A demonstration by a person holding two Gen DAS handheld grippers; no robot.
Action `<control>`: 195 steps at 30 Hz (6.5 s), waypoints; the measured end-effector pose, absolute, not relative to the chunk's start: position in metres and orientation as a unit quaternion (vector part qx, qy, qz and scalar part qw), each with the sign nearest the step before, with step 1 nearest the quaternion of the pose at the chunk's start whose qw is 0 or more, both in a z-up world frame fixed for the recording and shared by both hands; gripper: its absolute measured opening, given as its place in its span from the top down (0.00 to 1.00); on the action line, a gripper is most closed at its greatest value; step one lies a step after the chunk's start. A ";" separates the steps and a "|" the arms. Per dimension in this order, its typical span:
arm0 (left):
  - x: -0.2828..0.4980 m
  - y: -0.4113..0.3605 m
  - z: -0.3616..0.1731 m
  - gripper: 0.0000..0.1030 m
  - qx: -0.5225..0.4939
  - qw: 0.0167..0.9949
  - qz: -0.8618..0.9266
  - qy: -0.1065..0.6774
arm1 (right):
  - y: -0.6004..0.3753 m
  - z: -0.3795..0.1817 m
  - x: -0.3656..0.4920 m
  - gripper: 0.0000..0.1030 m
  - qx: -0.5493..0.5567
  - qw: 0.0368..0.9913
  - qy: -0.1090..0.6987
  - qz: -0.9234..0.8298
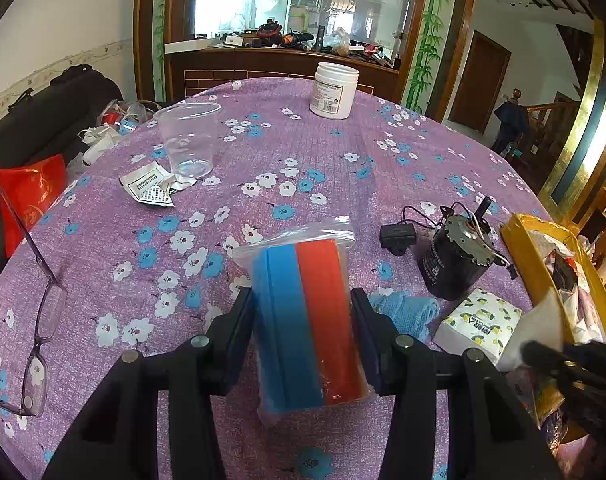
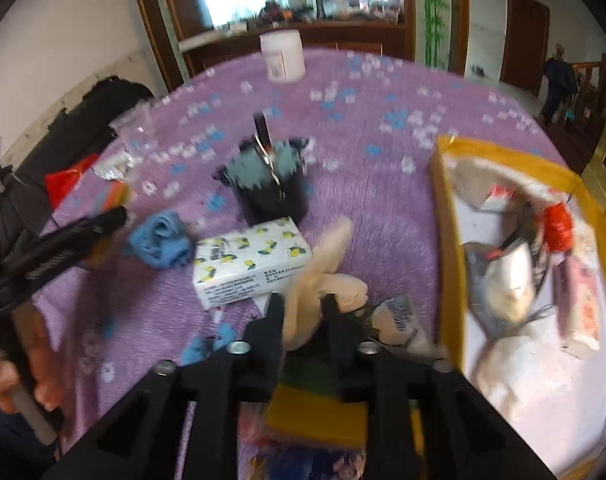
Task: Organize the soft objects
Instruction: 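Grasp the blue-and-red sponge pack with the left gripper while the right gripper grasps a white cloth, then carry the sponge pack and white cloth over the yellow tray, then lower both items into the tray and open both grippers, then move both grippers back over the remaining items on the table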
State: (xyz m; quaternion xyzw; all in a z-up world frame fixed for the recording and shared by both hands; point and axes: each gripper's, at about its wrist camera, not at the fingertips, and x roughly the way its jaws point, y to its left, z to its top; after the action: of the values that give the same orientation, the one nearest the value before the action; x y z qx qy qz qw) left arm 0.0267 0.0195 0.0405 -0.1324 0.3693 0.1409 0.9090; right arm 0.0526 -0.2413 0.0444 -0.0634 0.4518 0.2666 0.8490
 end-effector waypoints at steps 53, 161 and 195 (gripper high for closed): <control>0.008 -0.059 0.077 0.55 -0.064 0.939 0.049 0.334 | -0.416 0.122 -0.027 0.93 0.198 0.889 0.288 0.296; 0.000 -0.281 0.085 0.13 0.157 0.955 -0.015 0.252 | -0.490 0.104 -0.033 0.32 0.146 0.930 0.324 0.089; 0.042 -0.062 0.057 0.11 0.036 0.907 0.158 0.390 | -0.487 0.084 -0.006 0.27 0.268 0.872 0.353 0.208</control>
State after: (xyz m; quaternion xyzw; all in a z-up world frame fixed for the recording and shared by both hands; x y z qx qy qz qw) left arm 0.0421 -0.0619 0.0575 0.0358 0.3897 0.1584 0.9065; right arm -0.0059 -0.4866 0.0844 0.2685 0.3530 0.2079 0.8718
